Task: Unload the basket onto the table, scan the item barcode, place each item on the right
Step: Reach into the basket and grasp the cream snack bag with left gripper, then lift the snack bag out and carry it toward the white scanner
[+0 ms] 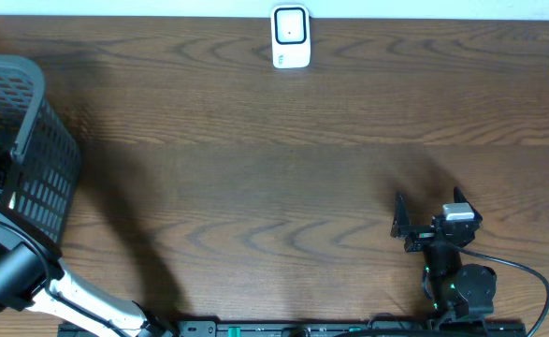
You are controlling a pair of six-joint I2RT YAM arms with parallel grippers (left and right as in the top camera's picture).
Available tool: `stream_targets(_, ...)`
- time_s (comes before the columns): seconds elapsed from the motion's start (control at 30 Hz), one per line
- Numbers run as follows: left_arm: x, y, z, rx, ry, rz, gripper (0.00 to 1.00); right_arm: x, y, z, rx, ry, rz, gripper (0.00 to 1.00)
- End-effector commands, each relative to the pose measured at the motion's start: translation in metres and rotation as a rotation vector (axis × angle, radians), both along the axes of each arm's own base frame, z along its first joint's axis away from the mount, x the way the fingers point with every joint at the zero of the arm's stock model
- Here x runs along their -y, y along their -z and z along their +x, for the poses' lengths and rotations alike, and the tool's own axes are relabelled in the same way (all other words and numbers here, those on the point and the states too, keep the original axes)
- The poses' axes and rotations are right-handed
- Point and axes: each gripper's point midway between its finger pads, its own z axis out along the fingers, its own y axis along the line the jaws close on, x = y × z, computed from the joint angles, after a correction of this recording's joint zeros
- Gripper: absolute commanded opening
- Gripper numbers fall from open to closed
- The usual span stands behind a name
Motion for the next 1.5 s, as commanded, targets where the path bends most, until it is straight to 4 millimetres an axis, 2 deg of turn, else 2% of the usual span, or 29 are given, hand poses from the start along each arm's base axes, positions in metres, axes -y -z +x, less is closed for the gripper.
stream_targets(0.0,-0.003,-0.009,0.004,-0.017,0.093,0.068,0.84,0.0,0.001,0.0,-0.001,0.002,0.01,0.99)
stream_targets(0.2,-0.017,-0.016,0.017,-0.087,0.164,0.226,0.83,0.0,0.001,0.0,-0.001,0.002,0.01,0.99)
stream_targets(0.37,-0.018,-0.009,0.025,-0.129,0.231,0.271,0.84,0.0,0.001,0.0,-0.001,0.002,0.01,0.99)
stream_targets(0.5,-0.028,-0.001,0.013,-0.207,0.209,0.318,0.84,0.0,0.001,0.0,-0.001,0.002,0.01,0.99)
stream_targets(0.7,-0.025,0.025,0.006,-0.244,0.217,0.278,0.8,0.0,0.001,0.0,-0.001,0.002,0.01,0.99)
stream_targets(0.8,-0.024,0.03,0.006,-0.25,0.216,0.269,0.6,0.0,0.001,0.0,-0.001,0.002,0.01,0.99)
stream_targets(0.93,-0.02,0.032,0.009,-0.229,0.223,0.245,0.46,0.0,0.001,0.0,-0.001,0.002,0.01,0.99)
stream_targets(1.07,-0.015,0.03,0.01,-0.207,0.221,0.223,0.13,0.0,0.001,0.0,-0.001,0.002,0.01,0.99)
stream_targets(1.1,-0.014,0.027,0.012,-0.191,0.213,0.22,0.09,0.0,0.001,0.0,-0.001,0.002,0.01,0.99)
stream_targets(1.27,-0.008,-0.007,0.024,-0.059,0.149,0.232,0.07,0.0,0.001,0.0,-0.001,0.002,0.01,0.99)
stream_targets(1.4,0.002,-0.05,0.039,0.093,0.162,0.242,0.07,0.0,0.001,0.0,-0.001,0.002,0.01,0.99)
stream_targets(1.47,0.008,-0.08,0.046,0.201,0.133,0.252,0.07,0.0,0.001,0.0,-0.001,0.002,0.01,0.99)
